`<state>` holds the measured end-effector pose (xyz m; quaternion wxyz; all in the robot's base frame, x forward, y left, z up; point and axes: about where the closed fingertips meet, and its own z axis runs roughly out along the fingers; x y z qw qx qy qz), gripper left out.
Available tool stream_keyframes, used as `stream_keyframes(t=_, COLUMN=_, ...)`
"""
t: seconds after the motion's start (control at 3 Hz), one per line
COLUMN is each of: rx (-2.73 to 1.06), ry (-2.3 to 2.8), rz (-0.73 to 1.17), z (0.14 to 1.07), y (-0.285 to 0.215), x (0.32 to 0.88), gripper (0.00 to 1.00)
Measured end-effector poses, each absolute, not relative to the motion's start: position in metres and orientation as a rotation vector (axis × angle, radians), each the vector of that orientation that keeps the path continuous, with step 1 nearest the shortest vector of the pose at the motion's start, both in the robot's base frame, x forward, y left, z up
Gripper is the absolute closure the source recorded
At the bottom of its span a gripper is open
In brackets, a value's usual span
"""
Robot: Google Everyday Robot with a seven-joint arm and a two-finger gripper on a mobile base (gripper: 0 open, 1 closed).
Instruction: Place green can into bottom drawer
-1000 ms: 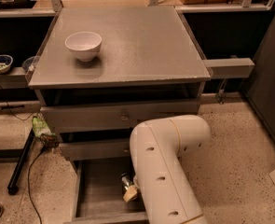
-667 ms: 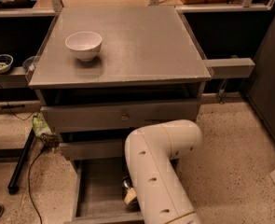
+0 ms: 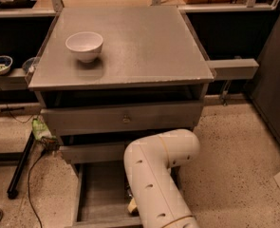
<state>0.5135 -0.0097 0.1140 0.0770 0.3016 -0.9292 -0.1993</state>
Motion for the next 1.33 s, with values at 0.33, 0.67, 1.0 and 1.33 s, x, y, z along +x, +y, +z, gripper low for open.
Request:
stream_keyframes(t=0.33, rx=0.904, ry=-2.784, rz=-0.597, z=0.1151, y=-0.0097, x=0.5135, gripper=1.00)
stream_keyframes(t=0.67, rx=0.904, ry=-2.784, rz=-0.597, z=0.1151, y=-0.0097, x=0.5134, gripper=0.83)
stream_keyframes(t=1.0, rx=0.904, ry=-2.784, rz=-0.597, z=0.1151, y=-0.0097, x=0.5134, gripper=0.53)
stream_keyframes(t=1.33, rx=0.904, ry=-2.784, rz=-0.597, z=0.1151, y=-0.0097, x=0.5134, gripper=0.29)
